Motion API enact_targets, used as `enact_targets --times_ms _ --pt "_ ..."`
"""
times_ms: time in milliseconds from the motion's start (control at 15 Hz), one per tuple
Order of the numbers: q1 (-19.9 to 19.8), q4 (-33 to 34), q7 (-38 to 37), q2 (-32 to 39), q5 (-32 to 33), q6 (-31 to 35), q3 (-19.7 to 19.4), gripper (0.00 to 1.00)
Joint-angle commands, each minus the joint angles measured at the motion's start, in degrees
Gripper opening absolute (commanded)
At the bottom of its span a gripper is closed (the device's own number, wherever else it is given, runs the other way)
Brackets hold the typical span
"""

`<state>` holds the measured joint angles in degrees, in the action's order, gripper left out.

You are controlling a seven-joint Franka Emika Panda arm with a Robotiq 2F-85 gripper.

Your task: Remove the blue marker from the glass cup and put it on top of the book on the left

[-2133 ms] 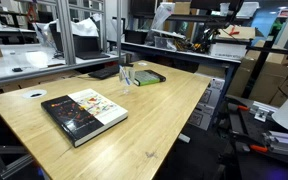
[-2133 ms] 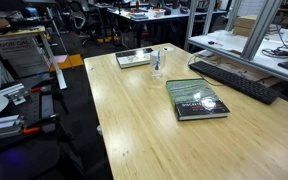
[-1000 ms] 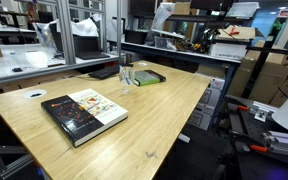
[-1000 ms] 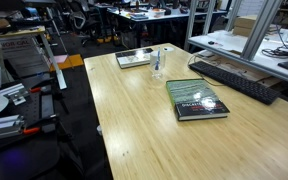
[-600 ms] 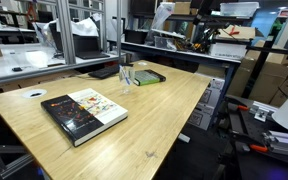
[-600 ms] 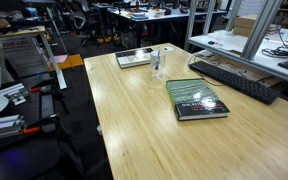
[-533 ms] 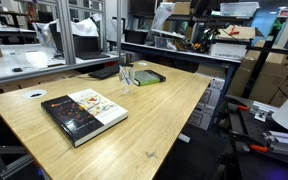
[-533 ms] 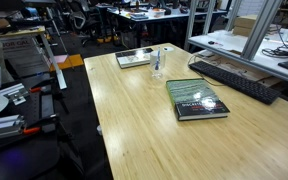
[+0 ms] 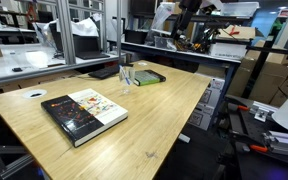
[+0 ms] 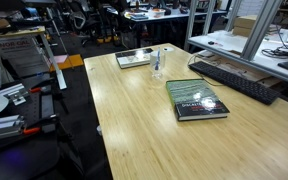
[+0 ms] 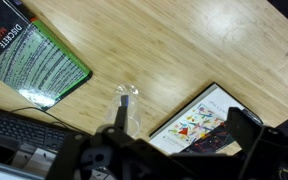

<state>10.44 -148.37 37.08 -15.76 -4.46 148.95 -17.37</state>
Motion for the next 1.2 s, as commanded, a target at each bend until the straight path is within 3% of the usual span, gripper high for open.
enact_targets --times_ms 0,333,600,867,933,1133 --pt "-2.67 -0.01 0.61 0.34 -1.08 -0.24 2.88 1.00" --pt "-2.54 0.23 2.17 0.80 -1.53 1.51 2.58 1.00" --pt "-0.97 4.56 8.89 7.57 -7.99 3.91 1.40 1.00" --pt "-2.17 9.15 18.47 15.48 -16.67 8.08 4.75 1.00" --pt "1.08 10.44 21.25 17.45 -18.84 9.84 2.59 1.00" --pt "1.84 14.86 24.20 23.16 -23.51 13.07 5.20 1.00"
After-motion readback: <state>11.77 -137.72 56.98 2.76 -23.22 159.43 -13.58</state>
